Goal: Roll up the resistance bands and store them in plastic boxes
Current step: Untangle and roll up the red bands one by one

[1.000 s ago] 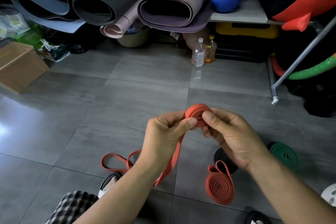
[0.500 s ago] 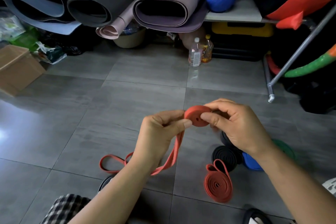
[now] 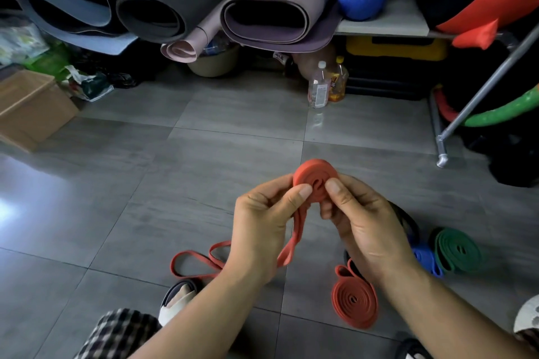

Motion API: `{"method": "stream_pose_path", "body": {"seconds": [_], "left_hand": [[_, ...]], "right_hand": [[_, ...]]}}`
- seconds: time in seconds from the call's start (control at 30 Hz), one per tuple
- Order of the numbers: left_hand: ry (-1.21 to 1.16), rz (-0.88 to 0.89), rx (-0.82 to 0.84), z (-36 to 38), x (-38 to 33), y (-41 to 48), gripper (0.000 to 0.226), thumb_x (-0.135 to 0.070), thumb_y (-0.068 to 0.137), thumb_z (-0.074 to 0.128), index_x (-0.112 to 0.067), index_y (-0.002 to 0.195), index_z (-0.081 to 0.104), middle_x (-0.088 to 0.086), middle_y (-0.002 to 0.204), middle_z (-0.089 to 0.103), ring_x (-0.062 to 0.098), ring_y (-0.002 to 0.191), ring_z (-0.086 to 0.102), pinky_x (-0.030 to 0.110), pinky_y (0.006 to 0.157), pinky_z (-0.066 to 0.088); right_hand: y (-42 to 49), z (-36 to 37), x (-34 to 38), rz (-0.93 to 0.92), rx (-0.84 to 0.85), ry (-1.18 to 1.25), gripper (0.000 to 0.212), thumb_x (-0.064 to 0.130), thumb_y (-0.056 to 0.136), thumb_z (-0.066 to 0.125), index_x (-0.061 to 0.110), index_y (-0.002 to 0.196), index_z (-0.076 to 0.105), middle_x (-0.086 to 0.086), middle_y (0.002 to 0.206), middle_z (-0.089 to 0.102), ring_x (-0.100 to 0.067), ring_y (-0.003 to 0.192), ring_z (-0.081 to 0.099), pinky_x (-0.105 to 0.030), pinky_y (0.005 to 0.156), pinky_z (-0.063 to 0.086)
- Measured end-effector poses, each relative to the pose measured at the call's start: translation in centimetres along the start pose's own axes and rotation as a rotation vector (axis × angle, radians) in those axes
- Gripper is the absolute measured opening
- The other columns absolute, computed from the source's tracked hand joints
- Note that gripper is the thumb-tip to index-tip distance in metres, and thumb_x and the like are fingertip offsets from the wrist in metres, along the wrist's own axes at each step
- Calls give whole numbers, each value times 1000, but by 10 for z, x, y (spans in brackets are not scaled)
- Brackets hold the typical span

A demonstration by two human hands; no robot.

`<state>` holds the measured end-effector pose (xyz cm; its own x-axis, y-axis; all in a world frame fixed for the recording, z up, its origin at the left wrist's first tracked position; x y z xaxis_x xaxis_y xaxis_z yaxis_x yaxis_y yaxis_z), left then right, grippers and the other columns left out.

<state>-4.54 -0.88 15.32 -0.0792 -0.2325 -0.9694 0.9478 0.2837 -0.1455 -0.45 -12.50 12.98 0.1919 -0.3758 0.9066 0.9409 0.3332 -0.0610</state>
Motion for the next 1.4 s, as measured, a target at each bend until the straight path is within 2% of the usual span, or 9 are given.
{"method": "stream_pose_path", "body": {"seconds": [0.17, 0.3, 0.63, 0.83, 1.03, 1.1, 1.17, 1.3, 1.4], "left_hand": [[796, 330, 166, 1, -17, 5, 8, -23, 79, 64, -22, 83, 72, -12, 62, 61, 2, 63, 54, 11, 58, 39], [829, 305, 226, 8, -6, -1, 10, -19, 81, 64, -21, 86, 73, -12, 64, 60, 0, 63, 53, 11, 58, 38], [97, -10, 103, 0, 4, 6, 23, 2, 73, 68, -1, 96, 68, 5, 83, 74, 12, 77, 69, 16, 71, 52], [-72, -74, 41, -1, 13, 8, 27, -15, 63, 66, -9, 89, 70, 3, 78, 72, 14, 74, 66, 28, 83, 54], [-199, -109, 18, 8, 19, 1, 27, -17, 66, 66, -7, 91, 72, 11, 86, 72, 20, 82, 65, 27, 84, 53], [-73, -60, 1, 3, 12, 3, 19, -10, 72, 66, -8, 90, 72, 5, 80, 73, 14, 77, 67, 21, 78, 55], [181, 32, 7, -4, 2, 7, 15, -3, 78, 66, -13, 88, 72, -3, 75, 73, 9, 71, 67, 18, 70, 52], [868, 351, 123, 2, -11, 7, 7, -20, 82, 63, -23, 78, 68, -3, 59, 57, 15, 58, 50, 23, 55, 39], [1005, 366, 190, 12, -1, 1, 14, -28, 78, 56, -21, 81, 68, -4, 62, 60, 15, 60, 54, 29, 59, 44]], "right_hand": [[8, 2, 30, -103, 247, -846, 42, 40, 64, 67, 37, 106, 61, 8, 91, 58, -6, 67, 57, -16, 64, 47], [2, 13, 37, -227, 332, -1101, 26, 42, 65, 71, 26, 86, 74, 7, 73, 61, -10, 71, 56, -20, 60, 41], [7, 0, 43, -103, 165, -556, 16, 30, 59, 71, 29, 75, 75, 3, 65, 67, -6, 53, 53, -18, 51, 46], [8, -14, 28, -39, -31, -180, 33, 43, 45, 81, 25, 73, 76, 1, 62, 67, -5, 50, 52, -15, 48, 43], [-4, -1, -2, 153, -121, 236, 24, 25, 45, 72, 16, 67, 75, -1, 68, 71, -4, 51, 60, -14, 50, 50], [0, -4, 3, 144, -67, 89, 20, 30, 48, 72, 22, 66, 75, 0, 68, 71, -5, 55, 62, -15, 52, 50], [8, -14, 18, 69, 4, -316, 21, 35, 56, 71, 31, 76, 74, 1, 76, 71, -5, 63, 62, -16, 60, 49], [13, -13, 41, -84, 203, -940, 55, 41, 59, 71, 33, 112, 60, 12, 87, 58, -4, 66, 47, -17, 69, 43], [7, 3, 35, -163, 339, -1245, 29, 32, 68, 77, 21, 95, 72, 8, 77, 58, -7, 70, 51, -26, 66, 42]]}}
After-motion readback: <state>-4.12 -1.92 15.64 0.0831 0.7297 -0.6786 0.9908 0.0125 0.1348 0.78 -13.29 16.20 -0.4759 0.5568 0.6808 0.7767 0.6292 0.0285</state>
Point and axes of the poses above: each hand's wrist, its own y-axis towards the middle knuckle, its own z-axis out of the palm, x = y × z, the point moved 8 cm from there along y, towards the middle knuckle
